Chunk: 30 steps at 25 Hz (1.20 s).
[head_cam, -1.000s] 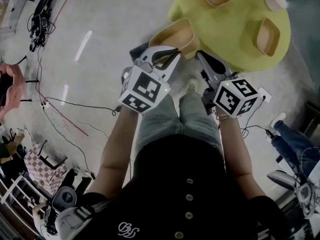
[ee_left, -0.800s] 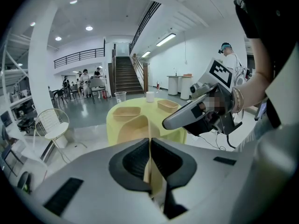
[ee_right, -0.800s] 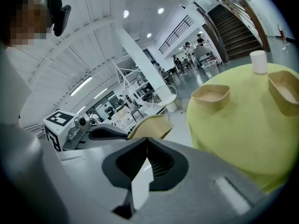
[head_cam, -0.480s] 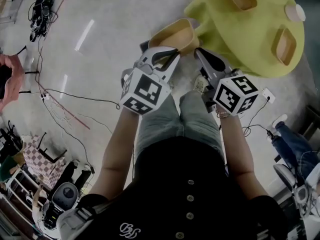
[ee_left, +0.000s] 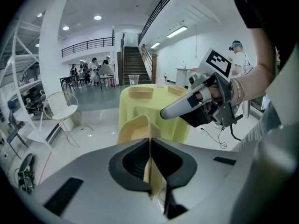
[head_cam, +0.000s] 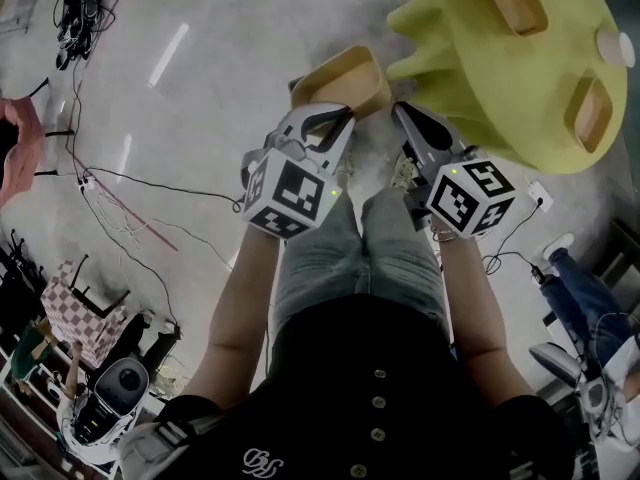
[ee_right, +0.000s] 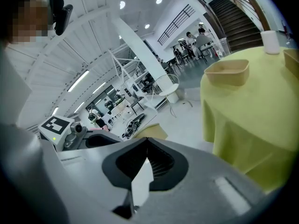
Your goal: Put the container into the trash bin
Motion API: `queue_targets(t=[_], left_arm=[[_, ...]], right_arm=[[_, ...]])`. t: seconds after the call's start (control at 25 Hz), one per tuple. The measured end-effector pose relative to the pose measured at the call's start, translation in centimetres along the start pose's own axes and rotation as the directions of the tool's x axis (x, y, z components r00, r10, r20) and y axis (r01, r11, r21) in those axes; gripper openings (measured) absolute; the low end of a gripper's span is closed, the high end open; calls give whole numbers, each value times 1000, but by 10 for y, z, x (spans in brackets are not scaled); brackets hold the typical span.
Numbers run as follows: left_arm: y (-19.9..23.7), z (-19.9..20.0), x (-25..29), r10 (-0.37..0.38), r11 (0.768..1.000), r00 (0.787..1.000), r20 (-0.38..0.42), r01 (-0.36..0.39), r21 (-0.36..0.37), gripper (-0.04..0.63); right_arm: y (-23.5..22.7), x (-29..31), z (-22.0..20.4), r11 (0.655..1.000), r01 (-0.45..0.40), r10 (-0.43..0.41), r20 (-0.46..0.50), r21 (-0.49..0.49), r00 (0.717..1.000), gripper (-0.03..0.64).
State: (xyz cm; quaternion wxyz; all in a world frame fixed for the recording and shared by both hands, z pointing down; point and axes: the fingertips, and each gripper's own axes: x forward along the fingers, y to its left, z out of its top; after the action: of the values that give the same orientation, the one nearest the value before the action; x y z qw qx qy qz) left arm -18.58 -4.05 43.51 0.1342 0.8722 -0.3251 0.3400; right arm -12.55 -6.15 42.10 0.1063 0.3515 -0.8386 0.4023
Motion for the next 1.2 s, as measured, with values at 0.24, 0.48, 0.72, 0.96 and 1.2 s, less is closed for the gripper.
queue_targets(t=[0.24, 0.48, 0.72, 0.96, 1.2], left_arm=[[1, -22, 16, -9, 997, 1000, 6, 9, -78, 26], [-2, -48, 32, -23, 986, 1000, 8, 24, -166, 26], [-7, -74, 50, -33, 982, 998, -58, 21, -186, 26], [-4, -104, 69, -52, 984, 994, -98, 34, -174, 26], [0, -132, 92, -73, 988, 989, -132, 54, -144, 26]], right_arm=[[-17, 19, -24, 1000, -2, 2, -45, -5, 999, 5], [-37, 32, -55, 1000, -1, 3, -97, 19, 995, 5], [-50, 42, -78, 1000, -11, 14, -152, 19, 988, 5], [-51, 61, -100, 999, -35, 39, -200, 25, 979, 5], [-67, 73, -126, 999, -11, 21, -234, 46, 972, 5]])
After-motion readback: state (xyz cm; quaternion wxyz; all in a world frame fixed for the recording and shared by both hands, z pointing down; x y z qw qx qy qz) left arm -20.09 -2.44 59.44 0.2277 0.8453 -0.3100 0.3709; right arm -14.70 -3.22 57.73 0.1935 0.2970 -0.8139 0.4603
